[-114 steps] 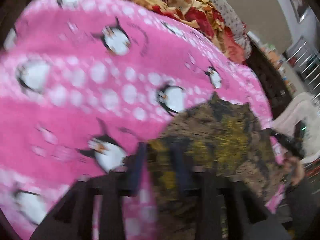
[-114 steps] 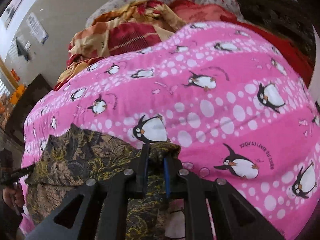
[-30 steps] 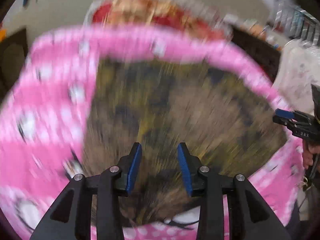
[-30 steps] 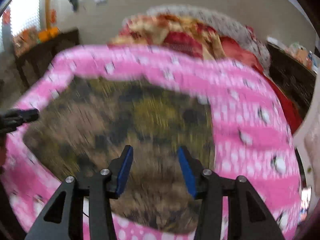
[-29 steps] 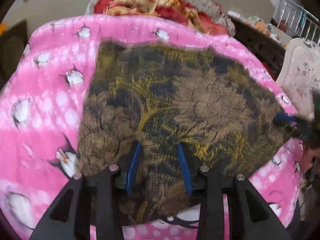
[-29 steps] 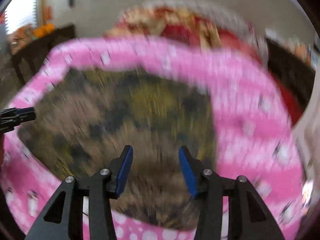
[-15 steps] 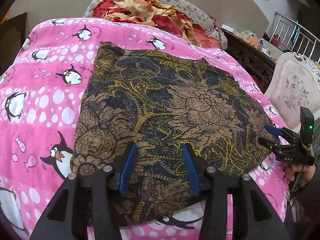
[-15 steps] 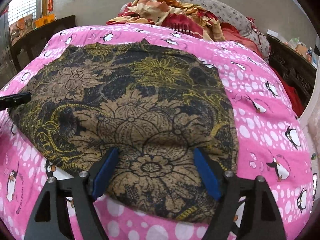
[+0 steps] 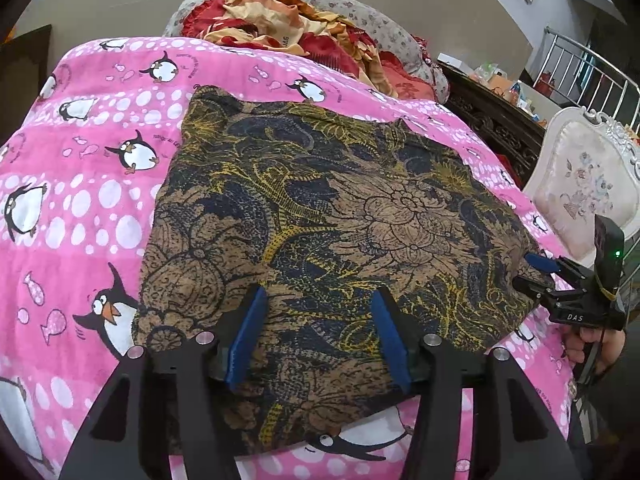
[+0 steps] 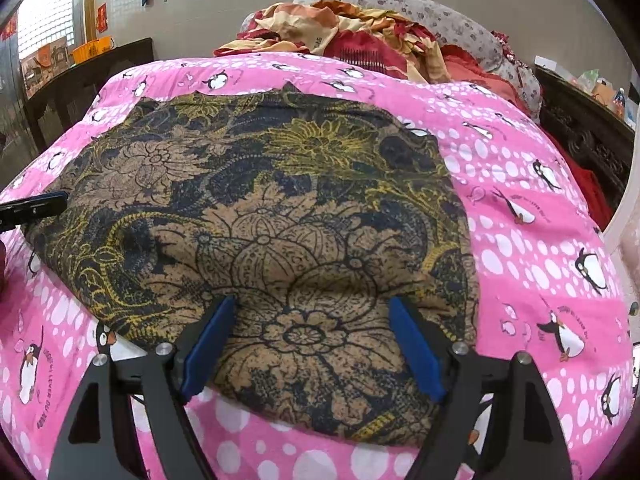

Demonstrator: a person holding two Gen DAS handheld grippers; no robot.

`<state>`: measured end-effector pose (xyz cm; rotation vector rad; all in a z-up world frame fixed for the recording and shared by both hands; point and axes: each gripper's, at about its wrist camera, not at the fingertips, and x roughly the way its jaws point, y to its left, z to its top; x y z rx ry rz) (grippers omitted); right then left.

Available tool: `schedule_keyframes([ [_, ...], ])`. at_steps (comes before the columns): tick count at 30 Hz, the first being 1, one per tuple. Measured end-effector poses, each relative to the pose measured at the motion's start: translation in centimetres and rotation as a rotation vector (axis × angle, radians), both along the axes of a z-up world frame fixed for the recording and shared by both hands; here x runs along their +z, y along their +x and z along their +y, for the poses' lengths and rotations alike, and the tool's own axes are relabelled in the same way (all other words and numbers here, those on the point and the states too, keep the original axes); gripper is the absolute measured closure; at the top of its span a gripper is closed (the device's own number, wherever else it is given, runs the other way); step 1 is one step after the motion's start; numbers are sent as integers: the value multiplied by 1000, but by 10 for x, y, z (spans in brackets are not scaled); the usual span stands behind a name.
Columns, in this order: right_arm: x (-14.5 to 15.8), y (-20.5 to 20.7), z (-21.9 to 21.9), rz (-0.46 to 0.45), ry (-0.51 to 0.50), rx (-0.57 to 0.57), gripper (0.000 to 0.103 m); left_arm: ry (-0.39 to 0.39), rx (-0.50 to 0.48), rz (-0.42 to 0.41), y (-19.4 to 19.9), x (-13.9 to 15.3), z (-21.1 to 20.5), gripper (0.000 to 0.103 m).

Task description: Fold small clothes

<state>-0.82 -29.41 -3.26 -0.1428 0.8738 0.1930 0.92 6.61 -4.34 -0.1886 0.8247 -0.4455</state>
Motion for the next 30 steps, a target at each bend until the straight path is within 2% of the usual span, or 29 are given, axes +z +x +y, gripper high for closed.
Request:
schedule_keyframes([
  [3,0,0,-2,-4,23,2,18,-33,-3,12,0,2,4,67],
  [5,-1,1,-4,-2,47,8,16,-99,16,57,-4,12,18,67],
  [8,0,3,-7,1,73,12,15,-180,72,62,-33,31,48,67],
  [10,0,4,-7,0,84,13,14,-193,98,56,-53,35,62,62],
  [12,0,4,-8,-2,91,14,14,-207,126,97,-70,26,72,55],
  [13,0,4,-9,-2,98,14,14,-240,120,157,-73,14,75,55],
  [15,-1,3,-9,-3,104,13,14,-312,109,258,-70,-10,75,55],
  [16,-1,4,-9,-3,101,13,14,-326,117,234,-71,-11,76,53],
  [21,-1,3,-9,-4,86,12,14,-406,139,257,-38,-14,78,53],
  [25,-1,3,-8,-4,86,12,14,-483,240,259,-15,-16,88,54],
  [27,-1,2,-8,-5,85,12,14,-488,256,269,-13,-15,82,54],
  [29,-1,3,-8,-4,86,12,14,-486,176,283,-16,-14,69,54],
  [30,-1,3,-8,-4,86,12,14,-466,170,276,-17,-14,68,61],
])
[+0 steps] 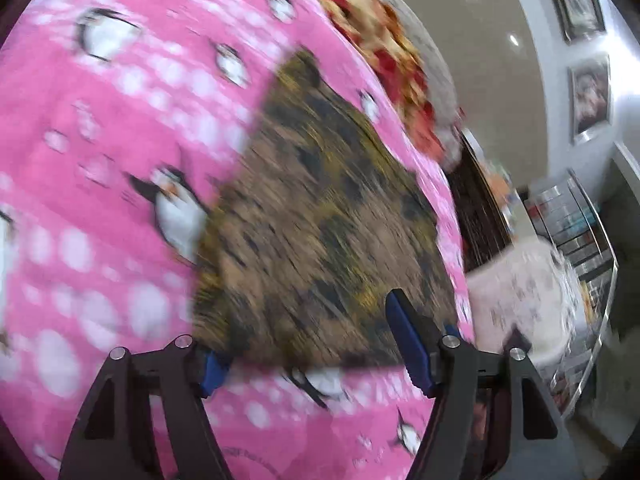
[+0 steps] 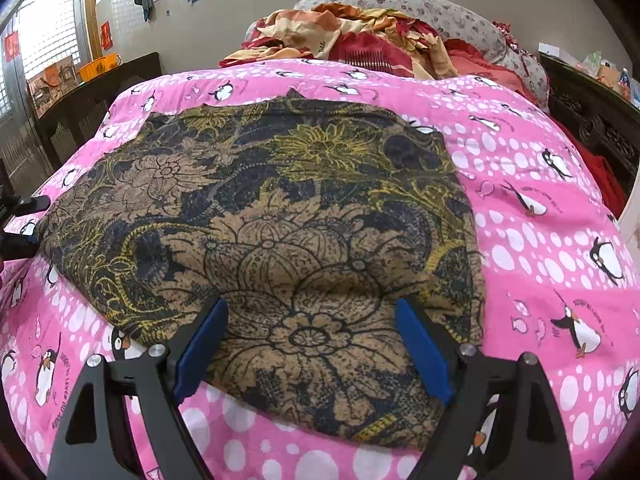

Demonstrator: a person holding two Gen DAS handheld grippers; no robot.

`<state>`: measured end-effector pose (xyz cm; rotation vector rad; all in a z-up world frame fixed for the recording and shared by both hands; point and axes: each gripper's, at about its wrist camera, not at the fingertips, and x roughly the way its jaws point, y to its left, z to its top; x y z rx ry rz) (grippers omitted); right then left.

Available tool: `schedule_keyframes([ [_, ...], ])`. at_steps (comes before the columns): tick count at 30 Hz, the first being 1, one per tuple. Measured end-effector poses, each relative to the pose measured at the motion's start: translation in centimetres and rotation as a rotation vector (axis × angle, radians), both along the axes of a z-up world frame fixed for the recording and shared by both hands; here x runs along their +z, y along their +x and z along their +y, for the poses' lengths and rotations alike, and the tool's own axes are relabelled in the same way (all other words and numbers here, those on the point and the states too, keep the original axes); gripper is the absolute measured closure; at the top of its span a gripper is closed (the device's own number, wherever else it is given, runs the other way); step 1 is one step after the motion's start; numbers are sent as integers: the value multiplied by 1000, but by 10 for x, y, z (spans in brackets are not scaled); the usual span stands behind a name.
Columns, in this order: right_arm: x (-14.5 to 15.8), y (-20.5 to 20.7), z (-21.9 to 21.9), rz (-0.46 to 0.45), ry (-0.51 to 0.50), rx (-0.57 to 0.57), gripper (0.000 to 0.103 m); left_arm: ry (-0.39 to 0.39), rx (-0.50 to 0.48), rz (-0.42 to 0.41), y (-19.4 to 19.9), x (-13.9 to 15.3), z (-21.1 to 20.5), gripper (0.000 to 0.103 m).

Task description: Fold small clothes

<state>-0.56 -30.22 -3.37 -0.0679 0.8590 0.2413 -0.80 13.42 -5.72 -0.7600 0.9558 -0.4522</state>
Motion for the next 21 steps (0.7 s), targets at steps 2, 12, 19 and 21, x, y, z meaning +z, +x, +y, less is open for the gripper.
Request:
schedule_keyframes([
  [2,0,0,0,0,-1,0,14,47,60,-13,0,-1,10,70],
  [12,-3,3,11,21,-77,1,13,158,191,-53,-10,-7,16,100],
  [19,69,29,27,14,48,-18,16,579,96,-390,-24,51,-40,103],
  [21,86,56,40,14,98,-13,16,637,50,-487,-22,64,-60,103],
])
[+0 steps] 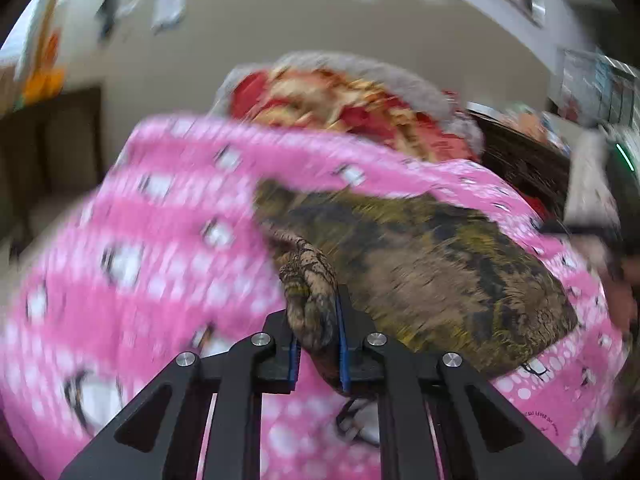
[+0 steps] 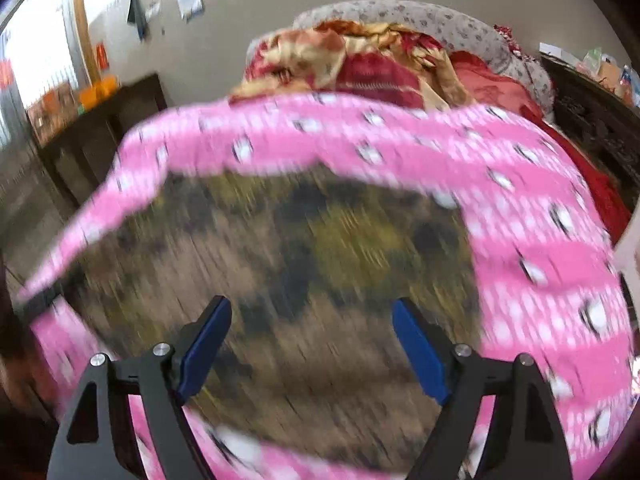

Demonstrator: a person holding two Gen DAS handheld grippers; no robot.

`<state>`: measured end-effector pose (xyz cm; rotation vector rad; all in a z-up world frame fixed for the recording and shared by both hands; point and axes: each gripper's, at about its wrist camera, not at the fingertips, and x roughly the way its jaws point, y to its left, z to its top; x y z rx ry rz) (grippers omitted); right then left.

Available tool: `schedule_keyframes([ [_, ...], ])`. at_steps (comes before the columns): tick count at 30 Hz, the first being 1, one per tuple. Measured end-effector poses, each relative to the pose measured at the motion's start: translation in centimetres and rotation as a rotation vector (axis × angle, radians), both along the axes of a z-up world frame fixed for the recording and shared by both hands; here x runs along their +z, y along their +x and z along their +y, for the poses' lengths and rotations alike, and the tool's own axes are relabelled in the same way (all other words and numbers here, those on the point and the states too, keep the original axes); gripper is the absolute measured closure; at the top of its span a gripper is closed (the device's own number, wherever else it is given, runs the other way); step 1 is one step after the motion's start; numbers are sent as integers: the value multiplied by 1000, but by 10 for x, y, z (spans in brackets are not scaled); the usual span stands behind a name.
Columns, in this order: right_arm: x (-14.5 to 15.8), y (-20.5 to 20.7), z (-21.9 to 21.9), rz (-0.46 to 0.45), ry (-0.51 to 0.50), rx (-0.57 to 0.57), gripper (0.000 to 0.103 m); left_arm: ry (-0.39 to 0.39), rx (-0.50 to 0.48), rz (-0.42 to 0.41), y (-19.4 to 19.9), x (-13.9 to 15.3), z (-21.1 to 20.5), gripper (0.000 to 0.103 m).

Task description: Fold small clothes

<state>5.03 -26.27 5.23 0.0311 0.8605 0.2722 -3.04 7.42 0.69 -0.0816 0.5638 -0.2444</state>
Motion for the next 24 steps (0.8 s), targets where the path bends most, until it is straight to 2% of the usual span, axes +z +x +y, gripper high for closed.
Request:
schedule_keyframes([
  [2,7,38,25,44,72,71,16,33,-44,-44,5,8,-15,103],
  [6,2,117,88,143,165,185,16,32,-108,-77,10,21,-31,103],
  [8,-9,159,124,252,268,229,16,30,-141,-93,14,28,-41,103],
  [11,-24,206,171,428,353,261,16,26,-185,-105,18,36,-51,103],
  [13,-28,224,203,481,308,290,16,22,-205,-104,21,37,-55,103],
  [17,-47,236,244,550,54,341,18,11,-228,-105,20,39,-61,103],
  [18,-51,237,249,558,18,343,19,7,-234,-104,20,38,-62,103],
  [21,-54,236,261,549,-51,375,36,4,-251,-104,18,38,-65,103],
  [24,-54,233,272,532,-118,418,66,7,-268,-109,16,41,-70,103],
])
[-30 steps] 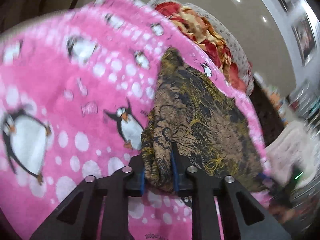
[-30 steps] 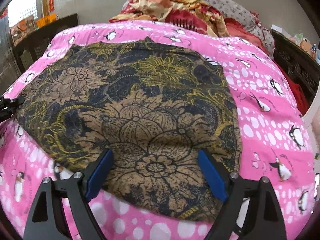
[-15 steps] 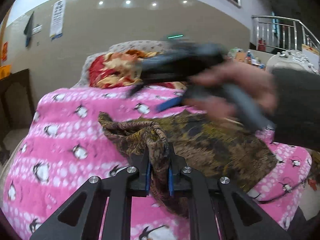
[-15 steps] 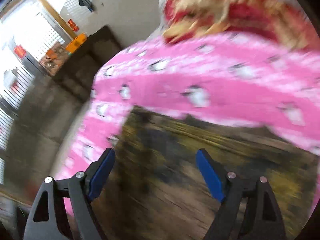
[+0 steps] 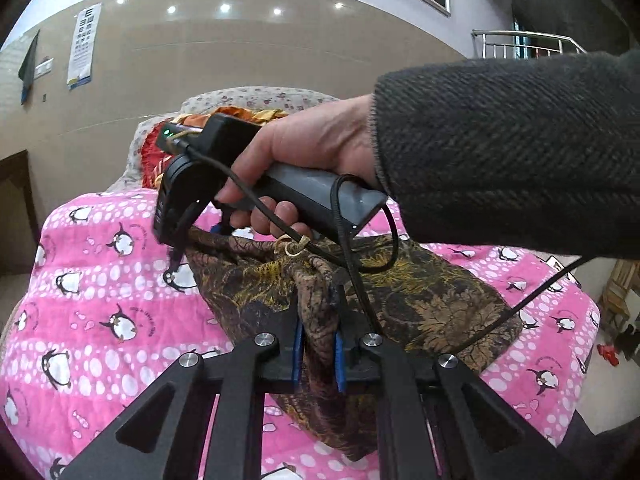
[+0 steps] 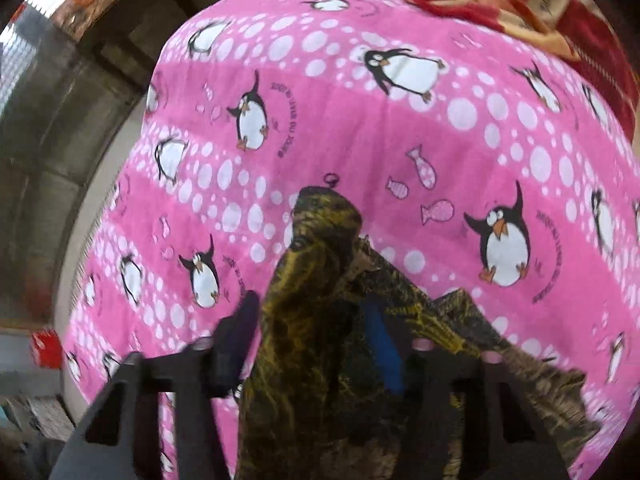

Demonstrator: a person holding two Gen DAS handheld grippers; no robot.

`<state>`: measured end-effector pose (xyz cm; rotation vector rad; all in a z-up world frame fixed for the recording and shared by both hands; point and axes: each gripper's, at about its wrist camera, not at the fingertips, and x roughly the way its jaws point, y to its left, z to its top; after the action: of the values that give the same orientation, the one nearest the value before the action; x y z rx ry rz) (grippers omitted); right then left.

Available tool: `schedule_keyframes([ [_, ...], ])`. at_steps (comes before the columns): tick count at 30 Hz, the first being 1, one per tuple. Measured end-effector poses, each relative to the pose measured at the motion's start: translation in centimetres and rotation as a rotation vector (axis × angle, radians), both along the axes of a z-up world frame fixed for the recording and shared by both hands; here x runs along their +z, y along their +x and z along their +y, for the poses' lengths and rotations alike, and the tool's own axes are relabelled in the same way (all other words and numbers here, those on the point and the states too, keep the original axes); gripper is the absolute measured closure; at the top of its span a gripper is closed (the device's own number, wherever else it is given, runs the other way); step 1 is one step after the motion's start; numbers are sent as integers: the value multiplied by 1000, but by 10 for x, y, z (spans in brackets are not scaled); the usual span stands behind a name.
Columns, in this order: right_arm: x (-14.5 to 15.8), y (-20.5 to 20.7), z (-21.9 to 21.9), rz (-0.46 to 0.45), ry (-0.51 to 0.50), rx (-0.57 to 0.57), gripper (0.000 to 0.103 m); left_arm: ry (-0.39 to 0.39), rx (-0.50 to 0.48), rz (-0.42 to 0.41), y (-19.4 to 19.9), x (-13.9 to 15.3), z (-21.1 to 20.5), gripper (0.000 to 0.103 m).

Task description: Fold small clothes

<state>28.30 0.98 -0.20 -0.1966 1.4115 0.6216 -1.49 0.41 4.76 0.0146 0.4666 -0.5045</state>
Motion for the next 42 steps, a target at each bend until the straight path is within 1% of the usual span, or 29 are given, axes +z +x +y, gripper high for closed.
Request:
schedule_keyframes([
  [1,1,-1,1,-13,-17,14,86,1,-4,0,-1,2,-1,103],
  [2,3,-3,1,-30,-23,18,95,5,-9,-8,-4,5,-4,103],
  [4,13,0,-13,-46,4,-8,96,7,-24,-22,-7,11,-8,103],
  [8,35,-2,-70,-69,53,-70,96,12,-87,-47,-13,23,-31,103],
  [11,53,-9,-132,-84,76,-121,96,38,-163,-58,-14,24,-65,103],
  [15,64,-18,-212,-97,95,-208,97,71,-251,-50,-13,19,-112,103],
  [17,61,-24,-252,-84,85,-244,97,91,-311,-51,-16,18,-140,103],
  [20,49,-32,-295,-67,79,-279,97,117,-377,-41,-22,11,-178,103],
  [23,36,-38,-327,-52,87,-307,97,132,-420,-6,-21,1,-209,103],
  [27,20,-44,-365,-34,114,-342,97,149,-452,32,-22,-12,-234,103],
  [29,7,-46,-376,-25,138,-355,97,187,-467,75,-19,-31,-246,103],
  [31,-11,-49,-386,-17,165,-372,95,211,-485,138,-16,-48,-253,103],
  [32,-25,-50,-391,-19,163,-402,82,234,-489,182,-14,-60,-256,103],
  [33,-34,-52,-396,-22,169,-428,74,243,-490,202,-15,-65,-256,103],
  [34,-41,-55,-402,-32,192,-465,70,241,-492,220,-16,-66,-254,103],
  [35,-41,-59,-408,-39,240,-495,70,224,-500,246,-18,-62,-247,103],
  [37,-32,-67,-419,-57,292,-537,70,191,-508,276,-22,-51,-233,103],
  [38,-18,-76,-426,-99,317,-556,70,152,-500,283,-26,-40,-217,103],
  [40,8,-97,-435,-169,352,-565,70,104,-463,265,-29,-24,-192,103],
  [41,26,-115,-435,-220,352,-541,70,85,-402,233,-29,-16,-171,97],
  [42,41,-135,-431,-269,349,-504,69,78,-355,218,-26,-13,-159,88],
])
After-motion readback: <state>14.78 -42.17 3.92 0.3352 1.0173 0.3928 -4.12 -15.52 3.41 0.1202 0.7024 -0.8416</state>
